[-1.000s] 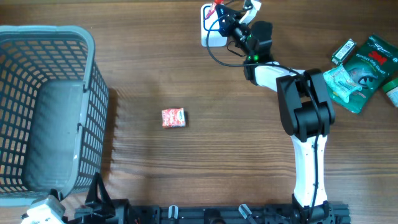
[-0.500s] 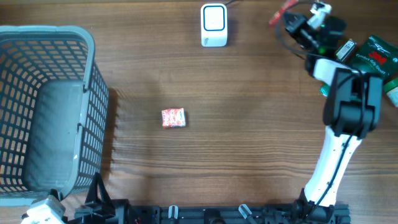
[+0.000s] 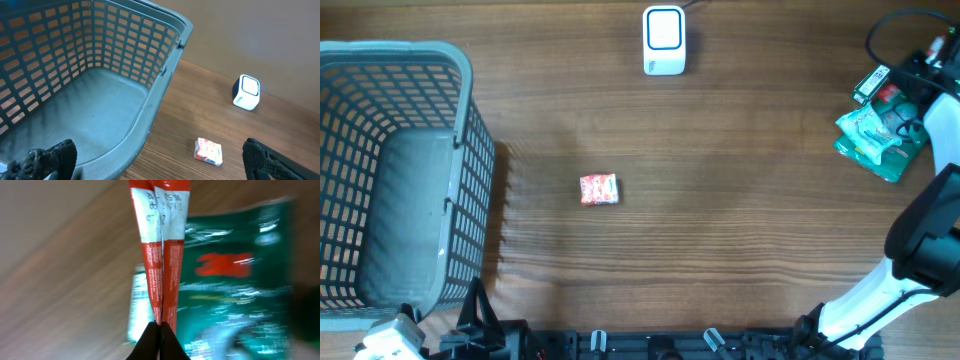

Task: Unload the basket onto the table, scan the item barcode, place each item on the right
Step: 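Carry the red sachet to the right table edge and release it, then reach the right gripper to the red-white box and grasp it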

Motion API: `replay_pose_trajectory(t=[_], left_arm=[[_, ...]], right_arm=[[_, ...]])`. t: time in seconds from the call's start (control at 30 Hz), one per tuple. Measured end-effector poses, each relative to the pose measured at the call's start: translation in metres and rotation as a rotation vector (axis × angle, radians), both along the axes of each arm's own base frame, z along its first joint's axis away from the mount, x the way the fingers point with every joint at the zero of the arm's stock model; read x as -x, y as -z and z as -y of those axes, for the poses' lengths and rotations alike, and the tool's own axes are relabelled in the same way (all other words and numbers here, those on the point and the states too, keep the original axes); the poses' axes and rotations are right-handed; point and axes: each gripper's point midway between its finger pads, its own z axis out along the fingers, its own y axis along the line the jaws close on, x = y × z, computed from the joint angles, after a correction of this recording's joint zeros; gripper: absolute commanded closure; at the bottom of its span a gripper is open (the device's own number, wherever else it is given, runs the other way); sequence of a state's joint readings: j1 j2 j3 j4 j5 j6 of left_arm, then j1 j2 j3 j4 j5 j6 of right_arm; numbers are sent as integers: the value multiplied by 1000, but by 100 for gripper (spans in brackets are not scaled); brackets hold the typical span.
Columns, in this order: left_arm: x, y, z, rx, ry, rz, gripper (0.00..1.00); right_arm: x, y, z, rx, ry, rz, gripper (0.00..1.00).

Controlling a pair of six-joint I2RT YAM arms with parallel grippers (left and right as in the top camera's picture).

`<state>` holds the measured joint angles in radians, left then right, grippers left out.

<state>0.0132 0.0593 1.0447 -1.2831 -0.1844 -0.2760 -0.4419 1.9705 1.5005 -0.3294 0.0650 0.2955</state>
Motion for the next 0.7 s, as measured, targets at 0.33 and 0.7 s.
replay_pose_trajectory(t=[0.33,0.7], left_arm=[[0,0,0,0,0,0,0],[0,0,0,0,0,0,0]], right_arm=[[17,12,9,10,69,-73,0],[-35,-45,-302,-798,-779,179,0]])
